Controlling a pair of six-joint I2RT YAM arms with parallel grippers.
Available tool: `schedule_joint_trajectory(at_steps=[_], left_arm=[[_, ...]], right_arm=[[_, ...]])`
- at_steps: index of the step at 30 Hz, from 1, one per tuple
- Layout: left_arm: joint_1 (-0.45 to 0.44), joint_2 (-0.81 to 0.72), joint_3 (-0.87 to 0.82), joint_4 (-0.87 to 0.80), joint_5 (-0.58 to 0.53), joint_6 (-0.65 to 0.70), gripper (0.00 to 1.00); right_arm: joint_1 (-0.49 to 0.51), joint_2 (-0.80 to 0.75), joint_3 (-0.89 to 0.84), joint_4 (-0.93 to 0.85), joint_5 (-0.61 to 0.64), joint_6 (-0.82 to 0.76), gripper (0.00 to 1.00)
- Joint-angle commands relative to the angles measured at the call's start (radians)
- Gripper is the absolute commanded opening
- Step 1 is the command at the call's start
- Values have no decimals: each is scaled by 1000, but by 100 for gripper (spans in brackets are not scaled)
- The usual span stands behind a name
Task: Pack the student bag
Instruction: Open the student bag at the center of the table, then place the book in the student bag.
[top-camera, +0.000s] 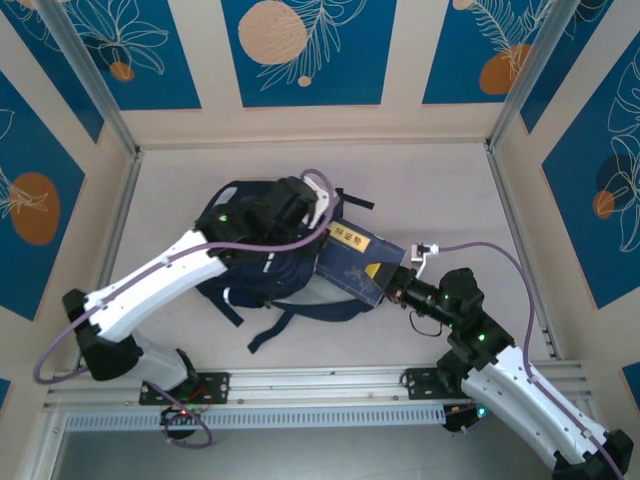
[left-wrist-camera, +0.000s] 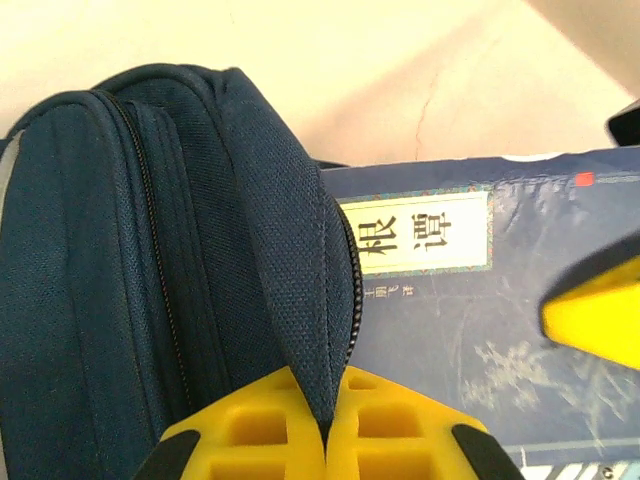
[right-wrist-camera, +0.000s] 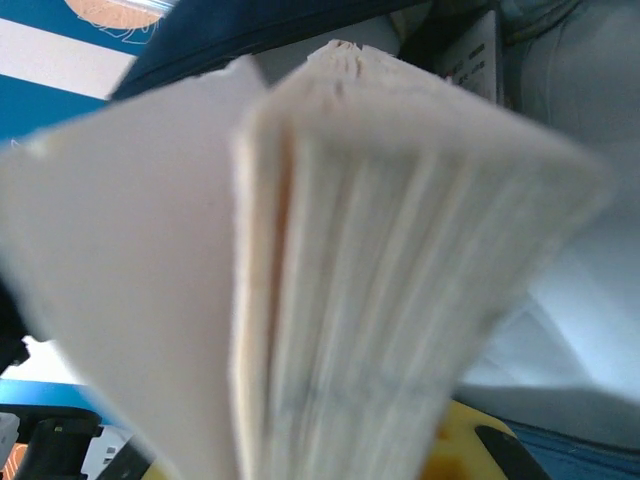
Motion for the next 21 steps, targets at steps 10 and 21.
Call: schedule_joint_trajectory(at_steps=[10,21], left_arm=[[68,-208,-36,95,24,-18,0],[77,-194,-30,90,60,-27,0]], right_arm=[[54,46,-17,11,57,-55,0],[158,246,-21,285,94,44,0]])
